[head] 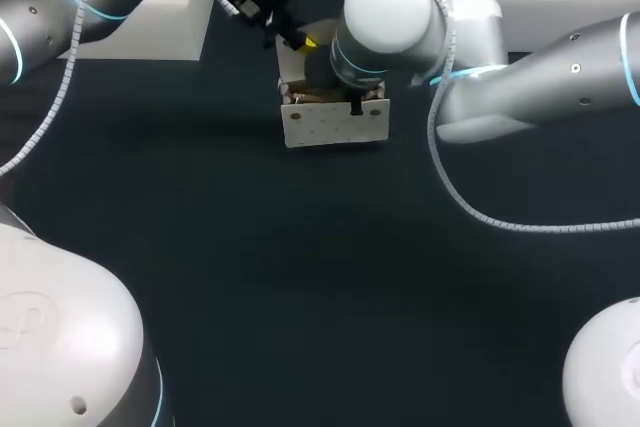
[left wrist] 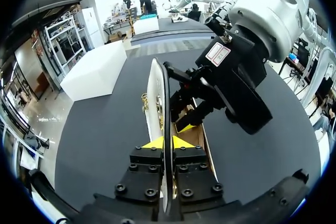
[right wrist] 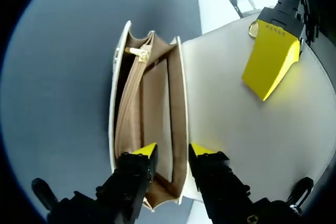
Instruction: Pick up the bag, open it, inspect its contents, close it, and place it on the opposite side
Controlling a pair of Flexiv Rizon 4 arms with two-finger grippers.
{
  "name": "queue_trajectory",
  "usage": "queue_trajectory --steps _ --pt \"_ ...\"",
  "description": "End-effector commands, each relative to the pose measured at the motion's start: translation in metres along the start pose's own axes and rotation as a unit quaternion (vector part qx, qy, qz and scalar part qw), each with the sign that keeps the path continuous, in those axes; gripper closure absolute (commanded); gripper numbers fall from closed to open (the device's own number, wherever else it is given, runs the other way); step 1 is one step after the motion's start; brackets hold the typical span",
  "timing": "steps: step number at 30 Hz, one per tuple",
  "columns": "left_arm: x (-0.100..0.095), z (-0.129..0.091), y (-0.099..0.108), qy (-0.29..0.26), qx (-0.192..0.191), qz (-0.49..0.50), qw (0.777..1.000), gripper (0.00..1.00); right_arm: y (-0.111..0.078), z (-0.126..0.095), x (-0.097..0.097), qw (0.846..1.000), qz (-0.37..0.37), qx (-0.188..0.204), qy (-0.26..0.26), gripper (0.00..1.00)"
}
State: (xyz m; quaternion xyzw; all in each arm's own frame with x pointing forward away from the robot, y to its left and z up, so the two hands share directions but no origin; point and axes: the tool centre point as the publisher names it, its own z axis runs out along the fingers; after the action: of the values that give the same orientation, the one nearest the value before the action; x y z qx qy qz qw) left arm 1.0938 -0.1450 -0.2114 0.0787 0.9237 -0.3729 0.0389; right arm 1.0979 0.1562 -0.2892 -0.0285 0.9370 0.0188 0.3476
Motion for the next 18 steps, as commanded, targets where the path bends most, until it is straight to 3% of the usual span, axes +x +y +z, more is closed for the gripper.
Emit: queue_trajectory --steps 1,18 --pt "0.006 -0.003 -0.003 -0.003 0.003 0.003 1.000 1.00 -0.002 0.003 -0.003 1.000 0.003 0.003 0.004 0.64" --pt "-0.004 0.001 0.013 -0.010 -0.013 -0.017 1.000 1.00 -0.010 -0.042 -0.014 0.997 0.032 0.024 -0.073 0.79"
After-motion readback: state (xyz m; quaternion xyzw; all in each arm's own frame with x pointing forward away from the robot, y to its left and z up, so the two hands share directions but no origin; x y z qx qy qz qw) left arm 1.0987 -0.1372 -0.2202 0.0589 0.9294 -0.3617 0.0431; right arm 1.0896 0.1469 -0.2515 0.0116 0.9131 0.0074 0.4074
